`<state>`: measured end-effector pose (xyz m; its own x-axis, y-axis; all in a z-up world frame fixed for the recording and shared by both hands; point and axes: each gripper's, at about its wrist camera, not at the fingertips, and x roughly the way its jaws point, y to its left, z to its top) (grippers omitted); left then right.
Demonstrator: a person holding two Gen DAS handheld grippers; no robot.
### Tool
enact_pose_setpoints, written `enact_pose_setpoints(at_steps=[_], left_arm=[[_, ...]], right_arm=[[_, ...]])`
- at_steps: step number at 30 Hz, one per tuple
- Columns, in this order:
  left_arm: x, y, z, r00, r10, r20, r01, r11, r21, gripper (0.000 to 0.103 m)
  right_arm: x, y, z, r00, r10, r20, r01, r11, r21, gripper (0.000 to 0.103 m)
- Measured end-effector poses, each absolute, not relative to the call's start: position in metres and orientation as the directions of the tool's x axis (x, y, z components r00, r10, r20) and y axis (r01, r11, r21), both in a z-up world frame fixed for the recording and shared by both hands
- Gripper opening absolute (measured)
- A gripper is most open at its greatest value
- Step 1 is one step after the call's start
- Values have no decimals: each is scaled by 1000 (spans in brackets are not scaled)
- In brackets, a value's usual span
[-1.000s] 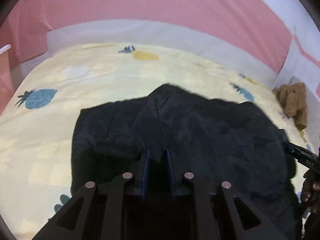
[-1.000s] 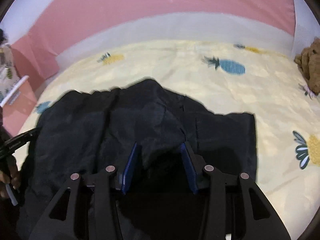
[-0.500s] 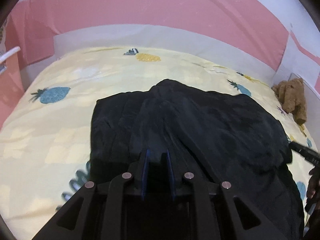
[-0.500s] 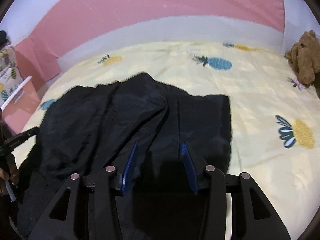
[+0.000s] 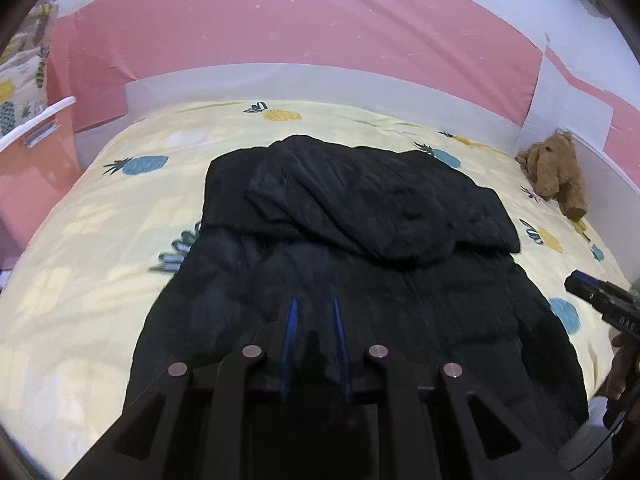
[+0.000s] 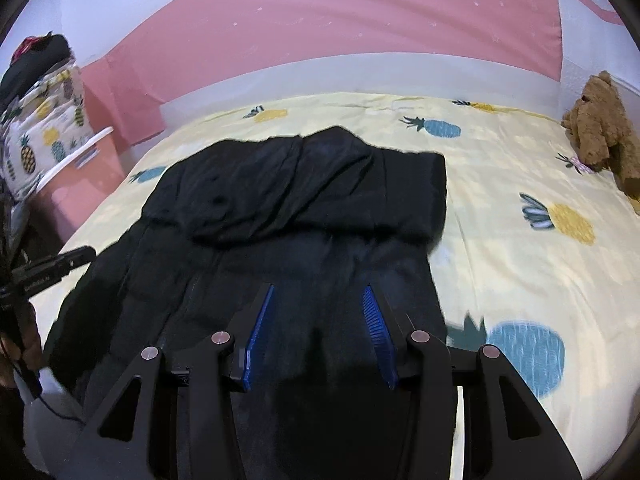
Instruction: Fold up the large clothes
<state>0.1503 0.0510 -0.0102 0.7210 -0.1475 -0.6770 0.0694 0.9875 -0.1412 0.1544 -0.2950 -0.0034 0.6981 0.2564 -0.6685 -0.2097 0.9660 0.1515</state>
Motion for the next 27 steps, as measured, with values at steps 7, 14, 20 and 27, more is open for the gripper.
enact_pose_setpoints(at_steps=[7, 14, 20, 27], left_arm=[[99, 46, -13, 716, -143, -684, 66, 988, -138, 18], [73, 48, -24, 708, -122, -696, 56, 992, -116, 25], [65, 57, -37, 711, -42, -702, 20, 999, -40, 29], [66, 86, -52, 705, 61, -706, -66, 998, 20, 43]], right_arm=[[108, -297, -19, 681, 258, -685, -206, 966, 159, 50], [88, -313, -42, 660, 240, -712, -161, 971, 178, 55], [84, -340, -54, 650, 203, -732, -95, 978, 187, 61], [87, -368, -76, 619, 178, -765, -11, 976, 218, 61]])
